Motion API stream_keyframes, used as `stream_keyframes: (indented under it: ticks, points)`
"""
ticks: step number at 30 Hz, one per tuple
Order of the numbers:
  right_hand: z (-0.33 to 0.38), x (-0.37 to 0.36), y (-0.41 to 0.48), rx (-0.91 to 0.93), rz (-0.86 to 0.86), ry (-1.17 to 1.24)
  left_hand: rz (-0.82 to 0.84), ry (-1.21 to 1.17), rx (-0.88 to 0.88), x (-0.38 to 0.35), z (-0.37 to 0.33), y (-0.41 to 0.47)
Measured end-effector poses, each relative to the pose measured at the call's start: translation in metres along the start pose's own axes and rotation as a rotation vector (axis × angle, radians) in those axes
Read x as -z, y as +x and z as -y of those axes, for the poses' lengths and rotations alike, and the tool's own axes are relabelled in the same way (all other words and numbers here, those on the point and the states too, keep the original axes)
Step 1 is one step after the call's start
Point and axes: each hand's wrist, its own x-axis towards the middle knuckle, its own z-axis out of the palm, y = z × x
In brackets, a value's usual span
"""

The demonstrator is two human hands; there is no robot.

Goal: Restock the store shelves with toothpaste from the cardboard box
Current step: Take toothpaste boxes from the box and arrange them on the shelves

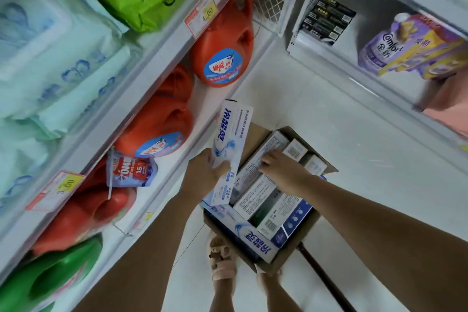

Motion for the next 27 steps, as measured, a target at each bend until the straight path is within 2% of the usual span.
stream_keyframes:
  ticks: [7, 11, 16, 20, 24, 27]
  points:
    - [0.006, 0.039, 0.0, 0.124, 0.079, -0.224, -0.084, -0.169, 0.012, 0.036, -0.007, -0.031]
    - [0.002, 0.09, -0.028, 0.072, 0.128, -0.135, -0.112, -0.216, 0.011, 0.06, -0.027, -0.064]
    - [0.001, 0.168, -0.095, -0.188, 0.282, 0.293, -0.099, -0.463, 0.062, 0.094, -0.058, -0.119]
    - [0.007, 0.204, -0.155, -0.327, 0.282, 0.785, -0.057, -0.711, 0.072, 0.116, -0.092, -0.175]
    - [0.024, 0.221, -0.216, -0.334, 0.238, 1.586, -0.042, -1.016, 0.146, 0.126, -0.128, -0.226]
    - [0.053, 0.244, -0.25, -0.299, 0.148, 1.885, -0.129, -1.109, 0.102, 0.138, -0.165, -0.262]
